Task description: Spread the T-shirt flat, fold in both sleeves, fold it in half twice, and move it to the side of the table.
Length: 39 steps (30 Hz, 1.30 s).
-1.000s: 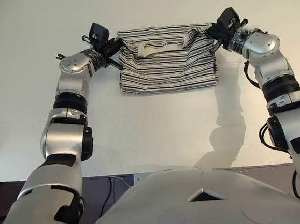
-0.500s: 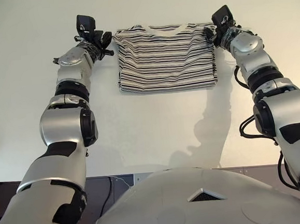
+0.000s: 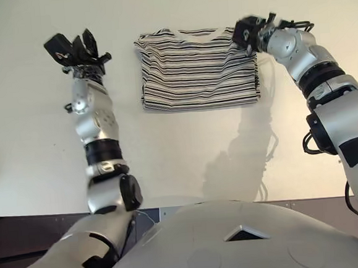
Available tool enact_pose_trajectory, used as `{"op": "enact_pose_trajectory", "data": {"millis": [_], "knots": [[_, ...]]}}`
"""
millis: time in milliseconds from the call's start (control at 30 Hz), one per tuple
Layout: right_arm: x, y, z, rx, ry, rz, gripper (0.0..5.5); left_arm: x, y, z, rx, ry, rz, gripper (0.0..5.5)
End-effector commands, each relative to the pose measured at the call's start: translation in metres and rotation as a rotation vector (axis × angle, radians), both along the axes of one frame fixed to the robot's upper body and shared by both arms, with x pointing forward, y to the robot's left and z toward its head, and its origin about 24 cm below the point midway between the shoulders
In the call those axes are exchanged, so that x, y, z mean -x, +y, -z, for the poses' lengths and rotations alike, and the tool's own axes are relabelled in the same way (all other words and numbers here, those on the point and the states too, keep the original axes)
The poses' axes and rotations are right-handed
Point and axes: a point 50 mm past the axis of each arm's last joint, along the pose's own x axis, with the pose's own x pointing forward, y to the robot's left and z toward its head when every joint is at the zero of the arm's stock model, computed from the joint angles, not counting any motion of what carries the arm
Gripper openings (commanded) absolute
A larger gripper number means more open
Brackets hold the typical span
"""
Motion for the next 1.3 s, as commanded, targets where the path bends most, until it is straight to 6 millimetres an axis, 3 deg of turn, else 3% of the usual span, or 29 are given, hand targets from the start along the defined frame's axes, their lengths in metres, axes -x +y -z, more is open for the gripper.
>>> {"op": "enact_pose_trajectory", "data": {"millis": [33, 100, 167, 233, 267, 333, 400, 467, 533, 600, 667, 767, 1000, 1033, 1100, 1167, 1233, 1300], "knots": [[0.021, -0.038, 0.033, 0.244, 0.152, 0.033, 2.14, 0.002, -0.005, -0.014, -0.028, -0.015, -0.006, 1.52], [0.029, -0.056, 0.040, 0.308, 0.183, 0.018, 2.14, 0.004, -0.009, -0.018, -0.051, -0.023, 0.012, 1.52], [0.054, -0.092, 0.054, 0.454, 0.283, -0.072, 2.14, 0.007, -0.014, -0.017, -0.099, -0.020, 0.038, 1.52], [0.100, -0.122, 0.068, 0.395, 0.496, -0.237, 2.14, 0.014, -0.012, -0.017, -0.128, -0.021, 0.043, 1.52], [0.122, -0.127, 0.067, 0.306, 0.569, -0.345, 2.14, 0.021, -0.008, -0.016, -0.136, -0.017, 0.026, 1.52], [0.152, -0.117, 0.048, 0.177, 0.609, -0.534, 2.14, 0.042, -0.001, -0.011, -0.142, -0.001, -0.010, 1.52], [0.170, -0.087, 0.027, 0.042, 0.614, -0.637, 2.14, 0.065, -0.004, -0.010, -0.162, 0.012, 0.007, 1.52], [0.171, -0.062, 0.023, -0.032, 0.583, -0.608, 2.14, 0.084, -0.005, -0.013, -0.195, 0.015, 0.001, 1.52], [0.168, -0.051, 0.028, -0.029, 0.548, -0.532, 2.14, 0.108, -0.003, -0.018, -0.185, 0.034, -0.063, 1.52], [0.180, -0.034, 0.030, -0.090, 0.548, -0.455, 2.14, 0.130, -0.006, -0.021, -0.188, 0.070, -0.097, 1.52], [0.197, -0.018, 0.031, -0.176, 0.565, -0.362, 2.14, 0.140, -0.007, -0.022, -0.203, 0.107, -0.102, 1.52], [0.214, -0.011, 0.030, -0.222, 0.543, -0.229, 2.14, 0.132, 0.000, -0.030, -0.242, 0.110, -0.043, 1.52], [0.212, -0.015, 0.014, -0.286, 0.497, -0.072, 2.14, 0.142, -0.001, -0.031, -0.407, 0.179, 0.119, 1.52], [0.207, -0.013, 0.006, -0.336, 0.466, -0.074, 2.14, 0.141, -0.003, -0.032, -0.438, 0.177, 0.163, 1.52], [0.191, 0.001, -0.031, -0.593, 0.298, -0.108, 2.14, 0.141, -0.005, -0.032, -0.526, 0.186, 0.272, 1.52], [0.188, -0.002, -0.060, -0.649, 0.142, -0.173, 2.14, 0.148, -0.005, -0.028, -0.605, 0.215, 0.387, 1.52], [0.189, -0.009, -0.071, -0.588, 0.044, -0.202, 2.14, 0.153, -0.003, -0.027, -0.679, 0.239, 0.490, 1.52], [0.179, -0.015, -0.068, -0.530, -0.045, -0.181, 2.14, 0.147, -0.002, -0.024, -0.747, 0.251, 0.600, 1.52]]}}
